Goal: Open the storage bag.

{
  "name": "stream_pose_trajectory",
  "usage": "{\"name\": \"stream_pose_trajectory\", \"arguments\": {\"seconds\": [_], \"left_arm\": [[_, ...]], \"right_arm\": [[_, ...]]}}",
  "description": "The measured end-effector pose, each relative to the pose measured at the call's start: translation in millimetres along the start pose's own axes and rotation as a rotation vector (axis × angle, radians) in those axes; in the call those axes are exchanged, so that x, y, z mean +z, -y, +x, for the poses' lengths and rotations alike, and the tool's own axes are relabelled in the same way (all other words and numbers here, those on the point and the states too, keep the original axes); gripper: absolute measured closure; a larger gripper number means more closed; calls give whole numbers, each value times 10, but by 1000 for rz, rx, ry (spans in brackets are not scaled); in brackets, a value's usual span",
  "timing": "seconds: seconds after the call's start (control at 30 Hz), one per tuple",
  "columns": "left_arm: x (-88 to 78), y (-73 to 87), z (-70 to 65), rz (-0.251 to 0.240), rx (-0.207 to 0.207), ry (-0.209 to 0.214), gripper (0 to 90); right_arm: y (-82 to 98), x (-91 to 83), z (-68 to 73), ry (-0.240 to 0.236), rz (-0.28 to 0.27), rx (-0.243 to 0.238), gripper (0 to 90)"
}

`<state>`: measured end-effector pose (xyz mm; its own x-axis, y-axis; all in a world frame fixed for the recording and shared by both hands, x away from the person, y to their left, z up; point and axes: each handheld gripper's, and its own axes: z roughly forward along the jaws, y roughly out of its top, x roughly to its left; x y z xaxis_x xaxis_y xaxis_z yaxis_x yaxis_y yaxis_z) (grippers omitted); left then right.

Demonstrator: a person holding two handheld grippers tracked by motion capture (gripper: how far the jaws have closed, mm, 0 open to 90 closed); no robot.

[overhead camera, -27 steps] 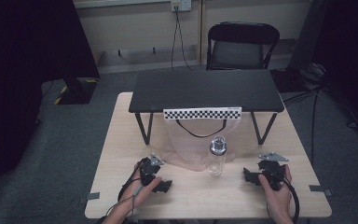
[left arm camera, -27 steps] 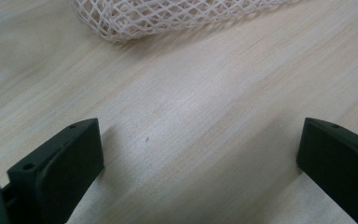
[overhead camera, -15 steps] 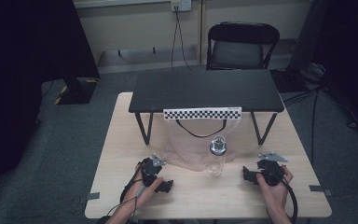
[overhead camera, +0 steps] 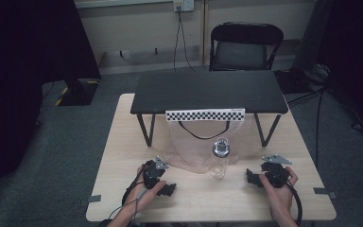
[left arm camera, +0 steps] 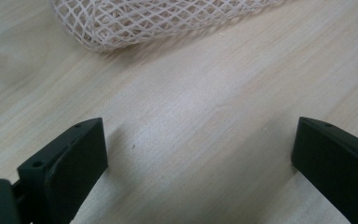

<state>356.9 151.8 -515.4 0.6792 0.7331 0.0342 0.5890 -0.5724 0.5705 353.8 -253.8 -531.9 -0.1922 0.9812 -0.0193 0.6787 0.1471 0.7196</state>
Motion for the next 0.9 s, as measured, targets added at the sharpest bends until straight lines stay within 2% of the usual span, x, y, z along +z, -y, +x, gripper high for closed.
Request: {"name": "stream_pose_trajectory", "arguments": {"seconds": [0.07,0.17,0.2,0.27,0.53,0.6,0.67,0.7,0.83,0.9], "left_arm": [[-25,-4,-4,-11,18,-14,32],[-67,-20,5,-8,92,-47,33],[-79,-27,18,-16,73,-38,33],[-87,-30,23,-16,70,-35,34],[-126,-43,30,-19,129,-47,35],[-138,-48,39,-22,132,-42,35],[-193,-64,64,-45,162,-31,35],[-193,-64,64,-45,162,-31,34],[-262,-97,81,-101,248,11,28],[-251,-106,77,-108,257,24,25]], "right_arm": [[1,-1,-1,-1,0,-1,0],[1,0,-1,-1,0,-1,0],[2,0,0,-1,-1,-1,0],[2,0,0,-1,-1,-1,0],[4,-1,-1,-1,-2,-3,0],[4,-2,2,1,-1,0,0],[9,-8,11,10,0,8,0],[9,-8,11,10,0,8,0],[11,-11,8,7,0,5,0],[11,-11,8,7,0,5,0]]}}
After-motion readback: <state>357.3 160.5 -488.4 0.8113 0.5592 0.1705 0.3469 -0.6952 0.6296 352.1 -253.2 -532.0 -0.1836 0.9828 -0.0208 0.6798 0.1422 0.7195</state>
